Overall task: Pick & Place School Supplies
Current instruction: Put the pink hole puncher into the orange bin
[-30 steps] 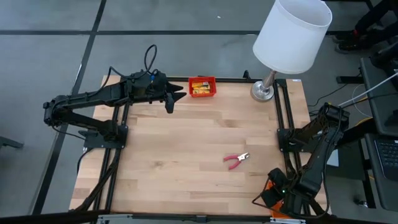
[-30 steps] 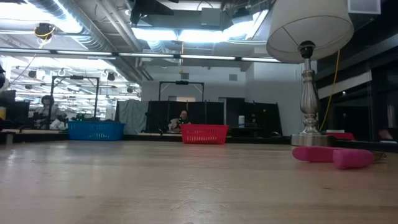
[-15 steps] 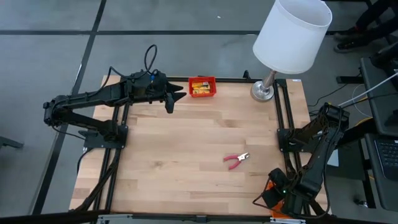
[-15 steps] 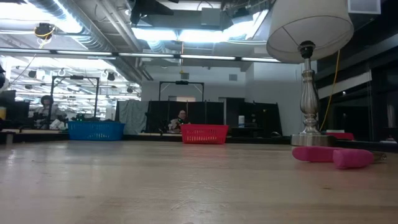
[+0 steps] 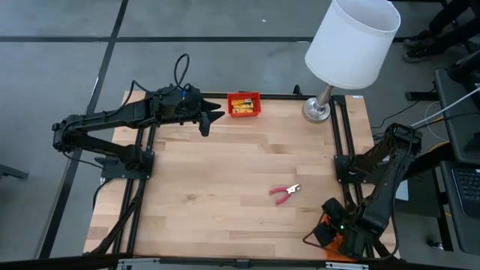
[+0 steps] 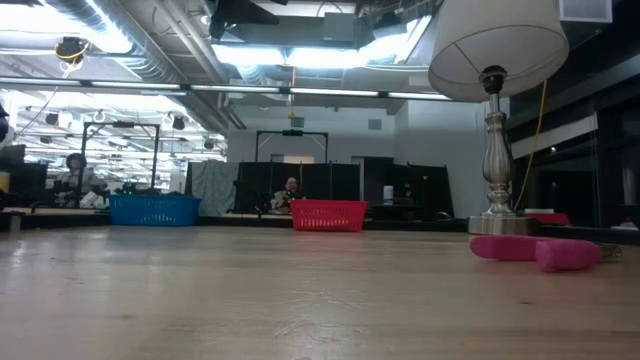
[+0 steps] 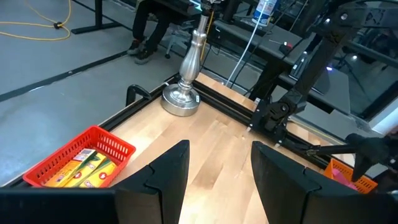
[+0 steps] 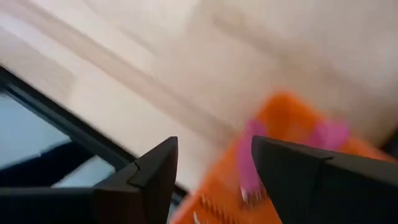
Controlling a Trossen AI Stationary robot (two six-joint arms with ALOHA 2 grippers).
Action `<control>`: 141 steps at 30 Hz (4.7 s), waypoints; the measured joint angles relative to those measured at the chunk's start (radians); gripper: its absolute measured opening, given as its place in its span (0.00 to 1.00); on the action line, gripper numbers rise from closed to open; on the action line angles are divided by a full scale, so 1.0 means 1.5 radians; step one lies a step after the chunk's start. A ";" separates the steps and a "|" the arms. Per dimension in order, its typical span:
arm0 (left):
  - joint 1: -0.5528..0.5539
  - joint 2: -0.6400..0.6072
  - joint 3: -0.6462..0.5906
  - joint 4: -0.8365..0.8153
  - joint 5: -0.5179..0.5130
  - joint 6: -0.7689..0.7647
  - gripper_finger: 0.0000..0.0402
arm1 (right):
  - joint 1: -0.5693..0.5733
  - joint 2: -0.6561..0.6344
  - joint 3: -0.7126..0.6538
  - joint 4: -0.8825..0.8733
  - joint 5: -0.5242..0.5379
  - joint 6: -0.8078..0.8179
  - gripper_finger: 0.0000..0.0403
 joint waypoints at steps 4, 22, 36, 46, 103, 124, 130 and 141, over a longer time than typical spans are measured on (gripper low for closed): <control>0.000 0.000 0.000 -0.001 0.000 -0.004 0.42 | -0.047 -0.029 0.025 -0.058 0.069 -0.068 0.53; 0.000 0.000 0.000 -0.032 0.041 0.026 0.42 | -0.486 -0.046 0.025 0.067 -0.089 -0.975 0.48; -0.075 0.000 0.000 -0.075 -0.038 0.028 0.42 | -0.528 0.069 0.024 0.118 -0.133 -1.354 0.39; -0.109 0.000 0.000 -0.077 -0.064 0.018 0.42 | -0.525 0.192 0.024 0.153 -0.142 -1.368 0.39; -0.121 -0.001 0.000 -0.088 -0.094 0.000 0.42 | 0.016 -0.187 -0.068 0.002 0.144 -0.060 0.11; -0.121 -0.001 0.000 -0.082 -0.133 -0.081 0.42 | 0.149 -0.079 -0.068 0.023 0.083 0.011 0.11; -0.122 -0.001 0.000 -0.050 -0.133 -0.086 0.42 | 0.151 -0.063 -0.068 0.017 0.056 -0.011 0.11; -0.122 -0.001 0.000 -0.043 -0.133 -0.097 0.42 | 0.151 -0.063 -0.068 0.001 0.063 -0.025 0.11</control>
